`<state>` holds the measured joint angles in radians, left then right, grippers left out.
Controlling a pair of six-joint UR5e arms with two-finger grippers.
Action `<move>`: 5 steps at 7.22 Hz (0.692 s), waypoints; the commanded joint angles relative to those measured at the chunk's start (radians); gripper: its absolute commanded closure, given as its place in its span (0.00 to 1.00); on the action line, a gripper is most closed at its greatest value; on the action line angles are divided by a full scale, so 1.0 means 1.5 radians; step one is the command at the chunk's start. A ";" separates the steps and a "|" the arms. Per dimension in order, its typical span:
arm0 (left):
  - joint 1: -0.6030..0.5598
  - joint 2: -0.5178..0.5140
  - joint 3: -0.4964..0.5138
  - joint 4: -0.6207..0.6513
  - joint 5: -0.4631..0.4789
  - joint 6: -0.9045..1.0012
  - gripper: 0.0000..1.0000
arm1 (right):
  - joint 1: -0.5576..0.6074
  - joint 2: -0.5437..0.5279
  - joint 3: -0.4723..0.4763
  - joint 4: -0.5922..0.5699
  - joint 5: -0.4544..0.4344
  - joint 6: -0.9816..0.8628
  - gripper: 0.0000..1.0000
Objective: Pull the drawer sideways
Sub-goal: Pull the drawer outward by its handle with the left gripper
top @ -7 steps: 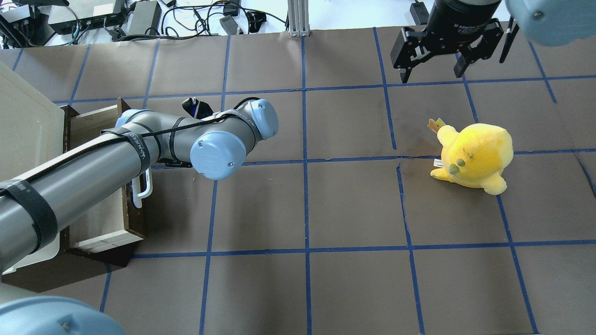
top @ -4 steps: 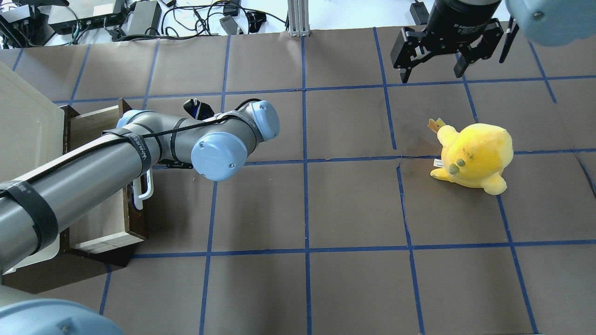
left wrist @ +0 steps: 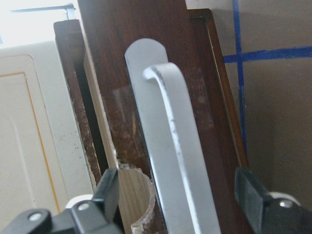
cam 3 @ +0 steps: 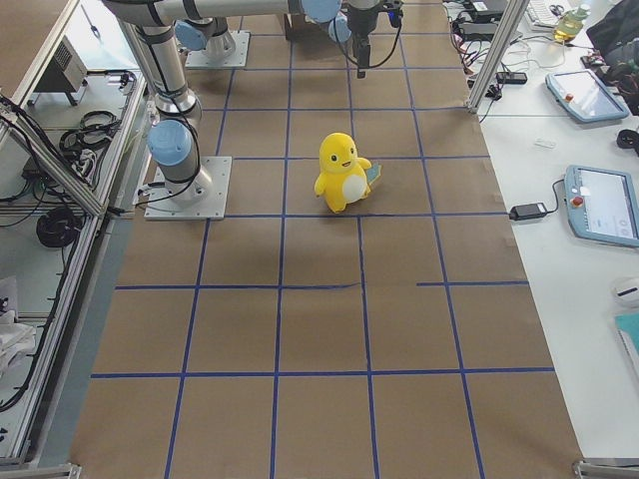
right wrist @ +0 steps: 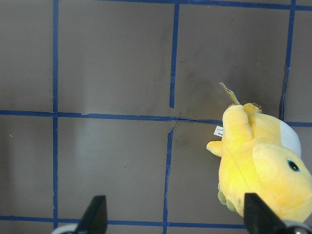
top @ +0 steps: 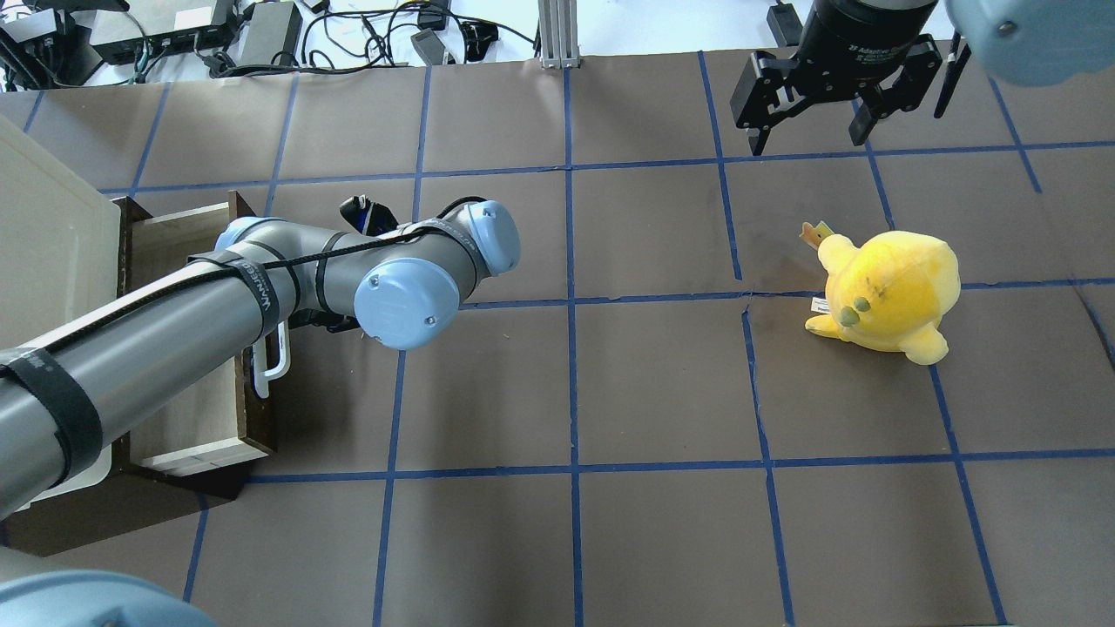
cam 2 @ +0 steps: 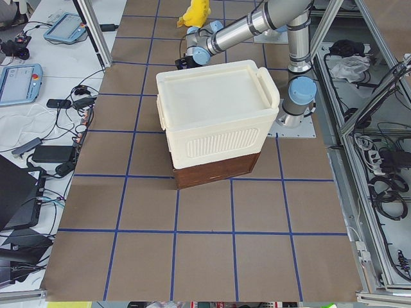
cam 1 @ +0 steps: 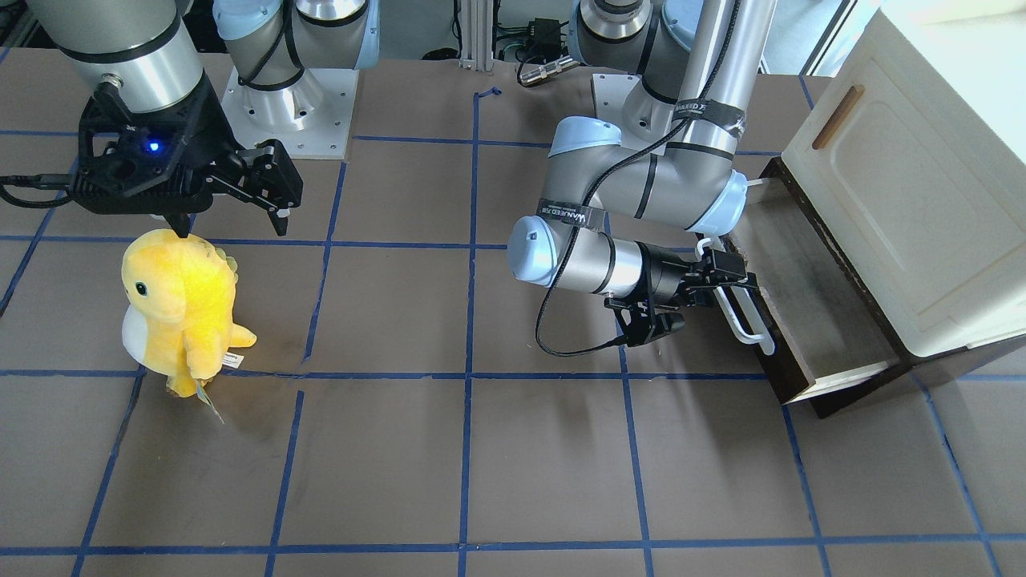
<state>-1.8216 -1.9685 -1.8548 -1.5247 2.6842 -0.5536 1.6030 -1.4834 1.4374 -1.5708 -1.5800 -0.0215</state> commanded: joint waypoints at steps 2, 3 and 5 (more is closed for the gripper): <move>0.006 0.008 0.017 0.008 -0.003 0.010 0.03 | 0.000 0.000 0.000 0.000 0.000 0.000 0.00; -0.001 0.011 0.074 0.007 -0.010 0.033 0.00 | 0.000 0.000 0.000 0.000 0.000 0.000 0.00; 0.005 0.025 0.176 0.025 -0.135 0.156 0.00 | 0.000 0.000 0.000 0.000 0.000 -0.001 0.00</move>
<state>-1.8183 -1.9421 -1.6811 -1.5056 2.5839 -0.4141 1.6030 -1.4834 1.4373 -1.5708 -1.5800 -0.0218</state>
